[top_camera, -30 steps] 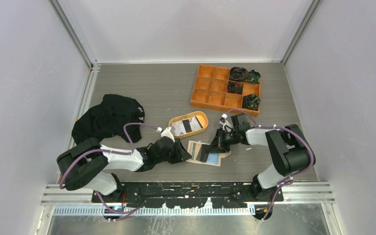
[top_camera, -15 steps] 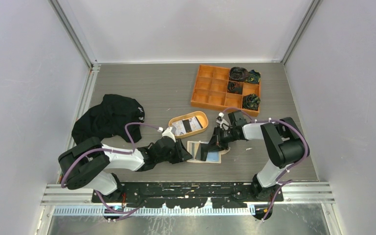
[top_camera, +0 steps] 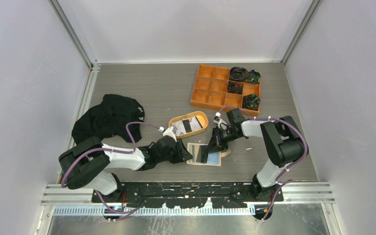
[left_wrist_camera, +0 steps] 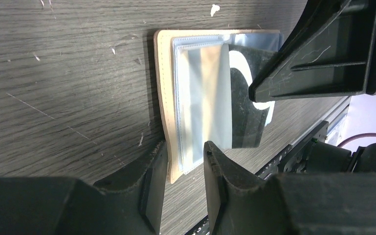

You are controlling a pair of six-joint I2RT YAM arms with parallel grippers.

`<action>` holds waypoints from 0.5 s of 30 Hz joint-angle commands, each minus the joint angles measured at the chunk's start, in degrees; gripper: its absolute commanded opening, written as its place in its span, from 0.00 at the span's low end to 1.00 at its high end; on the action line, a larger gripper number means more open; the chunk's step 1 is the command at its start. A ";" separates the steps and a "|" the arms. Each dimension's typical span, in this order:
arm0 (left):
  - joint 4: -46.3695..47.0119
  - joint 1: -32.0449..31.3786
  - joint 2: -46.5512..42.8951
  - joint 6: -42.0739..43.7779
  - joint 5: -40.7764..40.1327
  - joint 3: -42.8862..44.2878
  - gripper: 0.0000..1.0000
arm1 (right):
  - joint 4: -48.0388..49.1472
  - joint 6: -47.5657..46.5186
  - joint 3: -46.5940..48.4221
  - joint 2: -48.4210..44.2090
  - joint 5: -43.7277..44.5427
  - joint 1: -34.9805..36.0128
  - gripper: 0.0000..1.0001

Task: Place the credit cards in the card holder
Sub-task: Insert the credit card into the card holder.

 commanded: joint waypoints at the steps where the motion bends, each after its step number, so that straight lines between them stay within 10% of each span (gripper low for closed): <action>1: -3.60 0.61 0.90 2.16 -2.32 1.39 0.34 | -5.00 -4.13 0.92 0.07 -0.89 0.87 0.04; 15: -2.67 0.72 4.03 2.70 0.47 3.74 0.32 | -0.65 -1.76 1.62 3.84 -0.93 1.08 0.15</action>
